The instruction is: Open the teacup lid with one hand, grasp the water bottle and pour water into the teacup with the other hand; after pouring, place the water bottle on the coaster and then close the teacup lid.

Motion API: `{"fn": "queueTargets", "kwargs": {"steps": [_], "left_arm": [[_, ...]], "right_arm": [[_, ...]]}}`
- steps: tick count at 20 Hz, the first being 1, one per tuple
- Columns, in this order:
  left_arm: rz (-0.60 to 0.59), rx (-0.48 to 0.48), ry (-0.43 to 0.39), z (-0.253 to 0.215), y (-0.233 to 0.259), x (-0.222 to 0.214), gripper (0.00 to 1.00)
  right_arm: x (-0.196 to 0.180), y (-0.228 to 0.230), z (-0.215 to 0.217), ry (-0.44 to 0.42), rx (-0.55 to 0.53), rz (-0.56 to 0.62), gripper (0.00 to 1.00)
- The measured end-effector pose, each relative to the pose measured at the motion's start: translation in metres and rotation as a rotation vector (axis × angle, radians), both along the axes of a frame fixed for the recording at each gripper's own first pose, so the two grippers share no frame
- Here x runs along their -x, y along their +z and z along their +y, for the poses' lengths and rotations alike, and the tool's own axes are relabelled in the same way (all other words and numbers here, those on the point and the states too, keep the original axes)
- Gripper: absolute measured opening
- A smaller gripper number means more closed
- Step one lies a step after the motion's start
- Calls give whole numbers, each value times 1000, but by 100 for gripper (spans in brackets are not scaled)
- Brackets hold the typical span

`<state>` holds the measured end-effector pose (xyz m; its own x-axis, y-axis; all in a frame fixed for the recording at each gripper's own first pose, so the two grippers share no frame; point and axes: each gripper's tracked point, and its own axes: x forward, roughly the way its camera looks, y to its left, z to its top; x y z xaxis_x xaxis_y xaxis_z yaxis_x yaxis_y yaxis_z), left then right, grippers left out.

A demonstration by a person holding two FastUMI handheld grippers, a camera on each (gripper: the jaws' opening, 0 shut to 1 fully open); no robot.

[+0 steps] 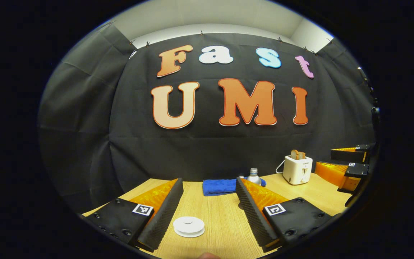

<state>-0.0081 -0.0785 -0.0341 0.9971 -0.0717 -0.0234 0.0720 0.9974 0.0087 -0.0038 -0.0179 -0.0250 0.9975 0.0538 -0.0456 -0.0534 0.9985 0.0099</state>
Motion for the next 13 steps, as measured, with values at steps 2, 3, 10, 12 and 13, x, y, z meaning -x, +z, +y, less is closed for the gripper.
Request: {"fn": "queueTargets", "kwargs": {"steps": [2, 3, 10, 12, 13], "left_arm": [[-4, -8, 1, 0, 1, 3, 97], [-5, -12, -1, -1, 0, 4, 97], [-2, -21, 17, 3, -1, 1, 97], [-1, -23, 17, 4, 0, 2, 100], [0, -24, 17, 4, -1, 2, 97]], "right_arm": [[2, -1, -1, -3, 3, 0, 99], [2, 0, -2, -4, 4, -1, 99], [6, 10, -2, -8, 19, -15, 99], [8, 13, -1, -5, 17, -22, 99], [7, 13, -1, -7, 17, -22, 99]]}}
